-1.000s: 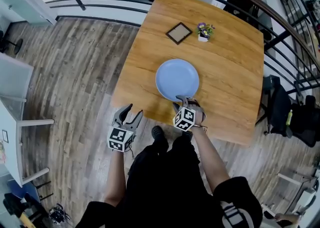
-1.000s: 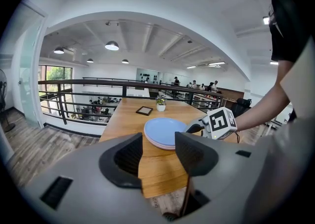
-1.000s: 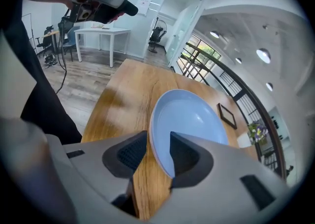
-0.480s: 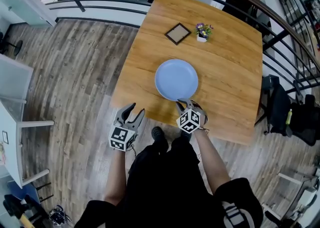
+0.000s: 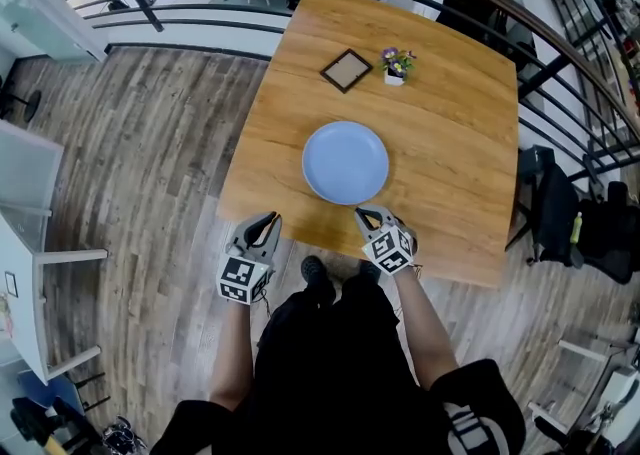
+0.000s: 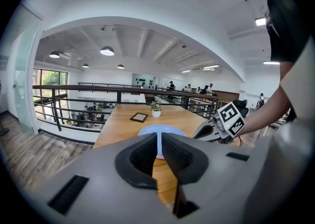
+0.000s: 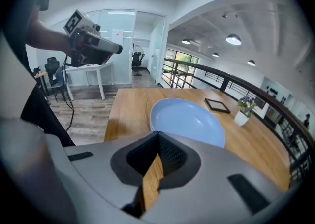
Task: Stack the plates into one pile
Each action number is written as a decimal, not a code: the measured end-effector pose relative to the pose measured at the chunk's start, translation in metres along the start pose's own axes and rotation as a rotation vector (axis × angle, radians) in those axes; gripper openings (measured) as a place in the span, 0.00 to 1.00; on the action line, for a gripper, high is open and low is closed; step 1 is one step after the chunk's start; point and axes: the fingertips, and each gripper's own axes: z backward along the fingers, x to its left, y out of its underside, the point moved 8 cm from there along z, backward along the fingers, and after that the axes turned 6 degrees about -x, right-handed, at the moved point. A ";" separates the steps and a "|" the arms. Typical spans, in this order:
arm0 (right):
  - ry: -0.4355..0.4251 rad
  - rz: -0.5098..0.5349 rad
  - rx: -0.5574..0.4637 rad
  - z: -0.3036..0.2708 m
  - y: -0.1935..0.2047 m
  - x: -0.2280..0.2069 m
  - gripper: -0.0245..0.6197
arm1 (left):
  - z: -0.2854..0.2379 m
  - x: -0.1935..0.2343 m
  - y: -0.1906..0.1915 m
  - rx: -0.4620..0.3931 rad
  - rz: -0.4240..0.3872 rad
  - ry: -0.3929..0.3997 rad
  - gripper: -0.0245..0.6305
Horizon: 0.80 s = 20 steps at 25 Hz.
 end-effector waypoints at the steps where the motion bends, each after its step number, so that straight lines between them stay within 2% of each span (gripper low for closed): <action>1: -0.009 -0.012 -0.014 0.003 0.001 0.000 0.05 | -0.002 -0.001 0.000 0.002 -0.003 0.003 0.10; 10: -0.021 -0.090 -0.107 0.023 -0.009 -0.005 0.05 | -0.008 -0.001 0.002 0.023 -0.003 0.019 0.09; 20: -0.022 -0.120 -0.115 0.028 -0.002 -0.004 0.05 | -0.017 -0.004 0.004 0.060 -0.004 0.042 0.09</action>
